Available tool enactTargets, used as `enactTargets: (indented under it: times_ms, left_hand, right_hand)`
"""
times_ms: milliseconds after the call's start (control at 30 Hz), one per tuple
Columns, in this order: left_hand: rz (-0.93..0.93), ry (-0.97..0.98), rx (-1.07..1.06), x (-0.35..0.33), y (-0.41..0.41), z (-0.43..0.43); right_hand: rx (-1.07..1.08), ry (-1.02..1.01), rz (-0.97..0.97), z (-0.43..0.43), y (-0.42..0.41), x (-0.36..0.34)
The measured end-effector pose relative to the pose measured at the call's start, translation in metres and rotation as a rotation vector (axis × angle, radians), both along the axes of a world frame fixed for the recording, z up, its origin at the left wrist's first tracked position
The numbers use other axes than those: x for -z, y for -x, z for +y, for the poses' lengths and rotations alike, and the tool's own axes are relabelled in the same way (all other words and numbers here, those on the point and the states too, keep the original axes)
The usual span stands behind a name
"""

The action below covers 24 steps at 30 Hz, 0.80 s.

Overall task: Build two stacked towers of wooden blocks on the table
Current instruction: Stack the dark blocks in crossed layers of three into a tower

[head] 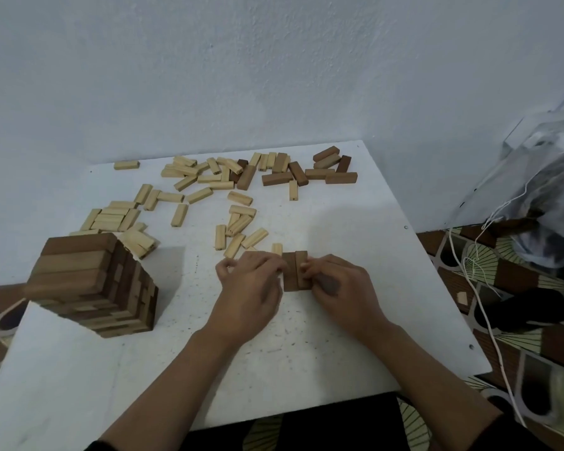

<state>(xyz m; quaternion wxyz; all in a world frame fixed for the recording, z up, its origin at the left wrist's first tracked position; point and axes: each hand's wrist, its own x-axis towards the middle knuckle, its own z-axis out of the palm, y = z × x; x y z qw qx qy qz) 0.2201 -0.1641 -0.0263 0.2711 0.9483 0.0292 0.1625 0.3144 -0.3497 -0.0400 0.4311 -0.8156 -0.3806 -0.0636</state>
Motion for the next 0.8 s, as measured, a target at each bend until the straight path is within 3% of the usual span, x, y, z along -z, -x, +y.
enactTargets:
  times_ms: [133, 300, 433, 600, 800]
  left_hand:
    - [0.026, -0.075, 0.007, 0.011, 0.014, 0.001]
    - [0.048, -0.097, 0.022, 0.009, 0.009, 0.001]
    - [0.08, -0.11, 0.039, 0.01, 0.011, 0.002]
    - [0.105, -0.145, 0.047, 0.007, 0.01, -0.001]
    - [0.13, -0.161, 0.026, 0.006, 0.009, -0.002]
  right_hand:
    - [-0.046, -0.038, 0.067, 0.0, -0.005, -0.005]
    - [0.15, -0.021, 0.089, 0.009, -0.051, -0.025]
    - [0.283, 0.258, 0.033, 0.019, -0.095, -0.03]
    - [0.3, 0.641, 0.015, 0.032, -0.129, -0.027]
    - [0.372, 0.638, -0.115, 0.04, -0.14, -0.017]
